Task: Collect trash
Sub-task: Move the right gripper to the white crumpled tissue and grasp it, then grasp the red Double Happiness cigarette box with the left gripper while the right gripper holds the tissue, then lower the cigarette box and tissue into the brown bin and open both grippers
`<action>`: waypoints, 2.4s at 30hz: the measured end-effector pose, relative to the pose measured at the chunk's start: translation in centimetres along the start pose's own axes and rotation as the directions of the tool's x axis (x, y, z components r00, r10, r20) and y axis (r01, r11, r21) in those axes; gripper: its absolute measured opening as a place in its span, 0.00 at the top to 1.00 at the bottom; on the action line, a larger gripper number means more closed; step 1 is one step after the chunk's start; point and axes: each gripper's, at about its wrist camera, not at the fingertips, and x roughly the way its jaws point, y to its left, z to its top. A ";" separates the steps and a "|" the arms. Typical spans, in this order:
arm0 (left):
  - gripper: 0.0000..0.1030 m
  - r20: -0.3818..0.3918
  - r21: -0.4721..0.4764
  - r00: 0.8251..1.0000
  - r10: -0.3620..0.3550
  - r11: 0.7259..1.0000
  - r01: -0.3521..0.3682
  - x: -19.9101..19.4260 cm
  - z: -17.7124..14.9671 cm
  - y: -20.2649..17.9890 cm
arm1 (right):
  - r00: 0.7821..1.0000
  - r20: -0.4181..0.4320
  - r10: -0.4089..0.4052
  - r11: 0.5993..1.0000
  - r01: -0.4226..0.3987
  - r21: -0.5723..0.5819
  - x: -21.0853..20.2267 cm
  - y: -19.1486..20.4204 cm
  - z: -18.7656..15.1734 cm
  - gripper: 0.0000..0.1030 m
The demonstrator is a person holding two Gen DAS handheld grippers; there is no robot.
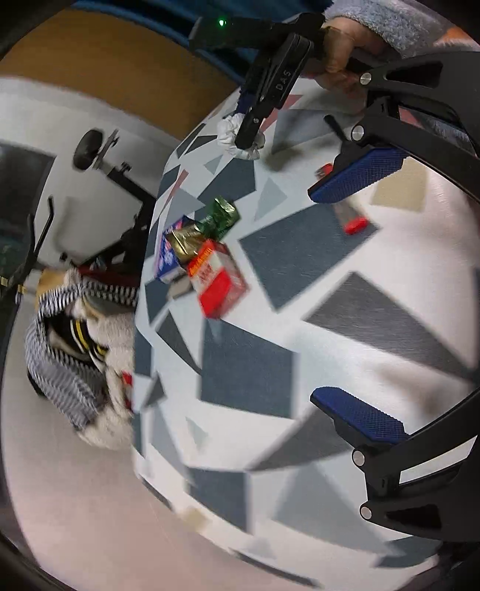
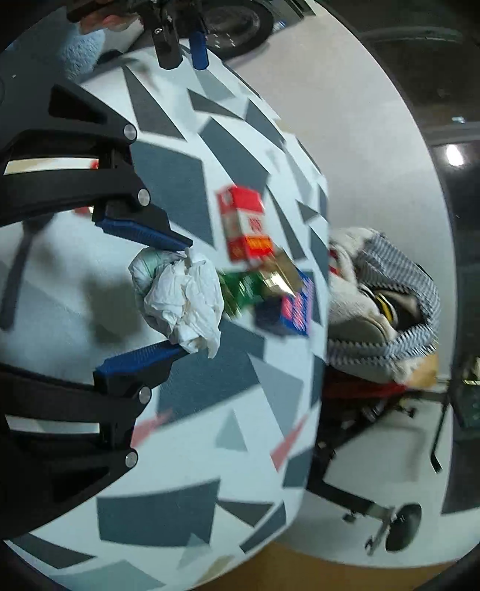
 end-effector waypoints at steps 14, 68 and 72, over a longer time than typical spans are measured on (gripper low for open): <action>0.06 -0.101 0.393 0.993 0.067 0.919 -0.021 13.0 8.4 -3.0 | 1.000 0.003 0.020 0.994 -0.020 0.110 0.4 -3.1 0.1 0.51; 0.42 -0.094 0.165 0.988 -0.121 0.977 0.135 -7.8 -14.3 -8.1 | 0.990 0.089 0.109 0.994 -0.112 0.020 -12.8 5.1 -8.5 0.51; 0.42 -0.110 0.136 0.986 -0.128 0.981 0.142 -7.4 -17.0 -8.5 | 0.989 0.080 0.123 0.991 -0.126 0.035 -13.3 6.4 -10.7 0.51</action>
